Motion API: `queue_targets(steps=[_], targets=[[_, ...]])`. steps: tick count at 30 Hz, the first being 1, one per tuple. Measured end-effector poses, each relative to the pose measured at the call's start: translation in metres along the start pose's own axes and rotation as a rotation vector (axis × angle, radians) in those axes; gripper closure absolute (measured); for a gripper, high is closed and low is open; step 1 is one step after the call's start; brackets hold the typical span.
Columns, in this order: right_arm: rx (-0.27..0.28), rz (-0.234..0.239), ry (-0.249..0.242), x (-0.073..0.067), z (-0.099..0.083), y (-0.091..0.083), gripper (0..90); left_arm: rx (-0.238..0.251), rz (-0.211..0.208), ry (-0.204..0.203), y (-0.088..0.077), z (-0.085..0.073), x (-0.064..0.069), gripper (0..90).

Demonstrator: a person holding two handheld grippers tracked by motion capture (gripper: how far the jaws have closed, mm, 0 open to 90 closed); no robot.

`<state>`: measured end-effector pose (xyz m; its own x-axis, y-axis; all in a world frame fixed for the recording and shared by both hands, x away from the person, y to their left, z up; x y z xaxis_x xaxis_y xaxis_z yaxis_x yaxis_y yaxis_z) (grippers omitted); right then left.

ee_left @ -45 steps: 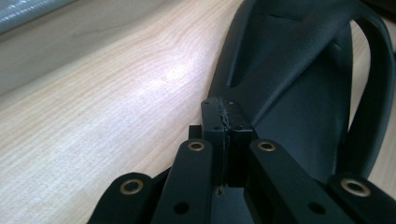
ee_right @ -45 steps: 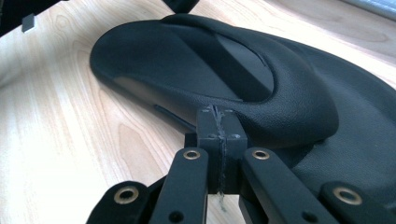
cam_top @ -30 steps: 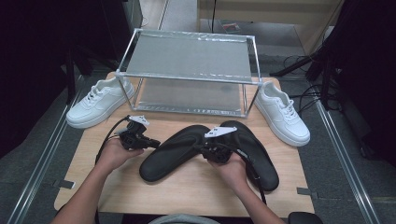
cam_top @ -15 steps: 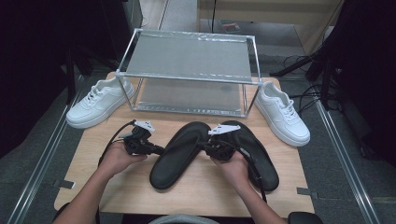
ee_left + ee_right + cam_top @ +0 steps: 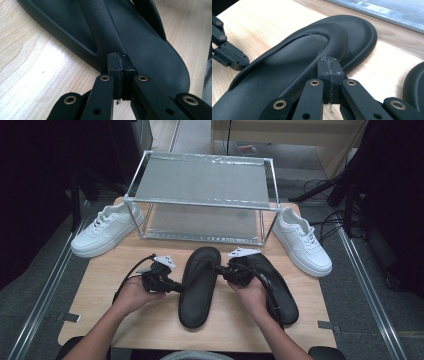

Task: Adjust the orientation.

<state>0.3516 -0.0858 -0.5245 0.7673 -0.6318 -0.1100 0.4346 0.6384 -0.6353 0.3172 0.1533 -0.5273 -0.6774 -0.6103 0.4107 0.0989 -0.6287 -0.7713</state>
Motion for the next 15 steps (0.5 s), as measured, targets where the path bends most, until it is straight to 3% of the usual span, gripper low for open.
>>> queue_targets(steps=[8, 15], targets=[[0.002, -0.009, -0.001, 0.0027, 0.0031, 0.0030, 90.0, -0.013, -0.013, 0.011, 0.0031, 0.0002, 0.0067, 89.9], [0.006, -0.004, 0.000, 0.0045, 0.0047, 0.0036, 90.0, -0.016, -0.018, 0.009, 0.0006, 0.0003, 0.0039, 86.8]])
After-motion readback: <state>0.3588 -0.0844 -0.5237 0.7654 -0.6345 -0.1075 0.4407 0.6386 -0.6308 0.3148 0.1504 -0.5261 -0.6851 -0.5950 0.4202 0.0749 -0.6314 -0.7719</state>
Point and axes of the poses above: each handheld gripper's, and its own axes: y roughly forward along the jaws, z roughly out of its top, x roughly to its right, the point moved 3 cm from there along y, roughly forward along the jaws, and after that the axes turned 10 degrees about -y, right-handed, at the moved point
